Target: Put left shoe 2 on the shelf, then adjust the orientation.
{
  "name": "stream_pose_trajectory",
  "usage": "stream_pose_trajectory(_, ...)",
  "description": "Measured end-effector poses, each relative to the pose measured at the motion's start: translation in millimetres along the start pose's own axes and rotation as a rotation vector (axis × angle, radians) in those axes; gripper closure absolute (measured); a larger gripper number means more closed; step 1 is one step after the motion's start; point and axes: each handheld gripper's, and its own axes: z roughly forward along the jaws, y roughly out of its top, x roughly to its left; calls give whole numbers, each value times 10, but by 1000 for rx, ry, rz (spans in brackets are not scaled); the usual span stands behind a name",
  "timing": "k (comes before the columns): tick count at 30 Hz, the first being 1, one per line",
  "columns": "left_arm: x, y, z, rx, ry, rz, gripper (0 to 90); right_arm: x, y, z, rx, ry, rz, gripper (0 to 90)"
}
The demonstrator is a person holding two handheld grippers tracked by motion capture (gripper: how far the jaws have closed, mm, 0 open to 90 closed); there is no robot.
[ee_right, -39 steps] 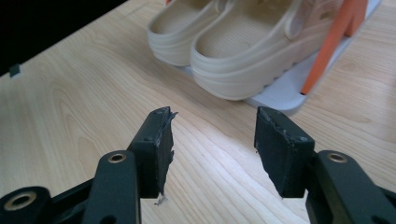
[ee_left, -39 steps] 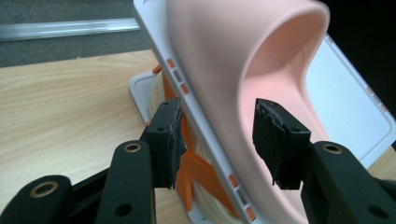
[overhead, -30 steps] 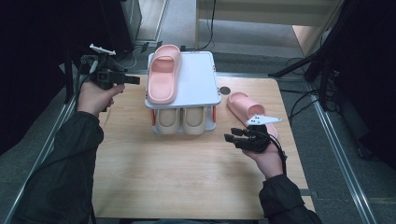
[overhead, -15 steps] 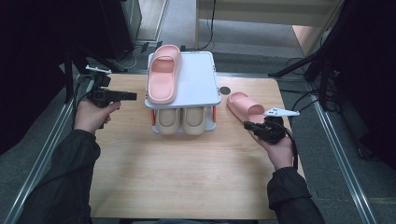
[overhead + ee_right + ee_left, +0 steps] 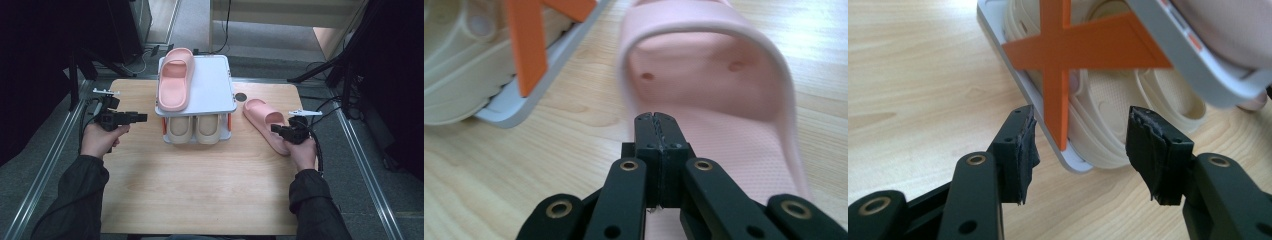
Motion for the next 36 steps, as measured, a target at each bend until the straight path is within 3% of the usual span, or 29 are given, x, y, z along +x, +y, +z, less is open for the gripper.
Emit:
stream_pose_trajectory(6,-16,-166,-13,-1,8,25,451,-22,49,101,2,-27,-13,896)
stream_pose_trajectory(8,-6,-216,-8,-2,-7,36,442,1,65,145,17,-36,-27,896)
stream_pose_trajectory(12,26,-299,6,7,-7,24,438,42,88,189,28,-48,-43,896)
stream_pose_trajectory(20,62,-394,-23,7,14,45,439,88,101,226,34,-5,-27,890)
stream_pose_trajectory(28,80,-437,-61,1,23,43,433,293,150,341,59,3,-42,870)
stream_pose_trajectory(36,13,-523,-103,-3,9,50,429,317,177,365,60,8,-47,849)
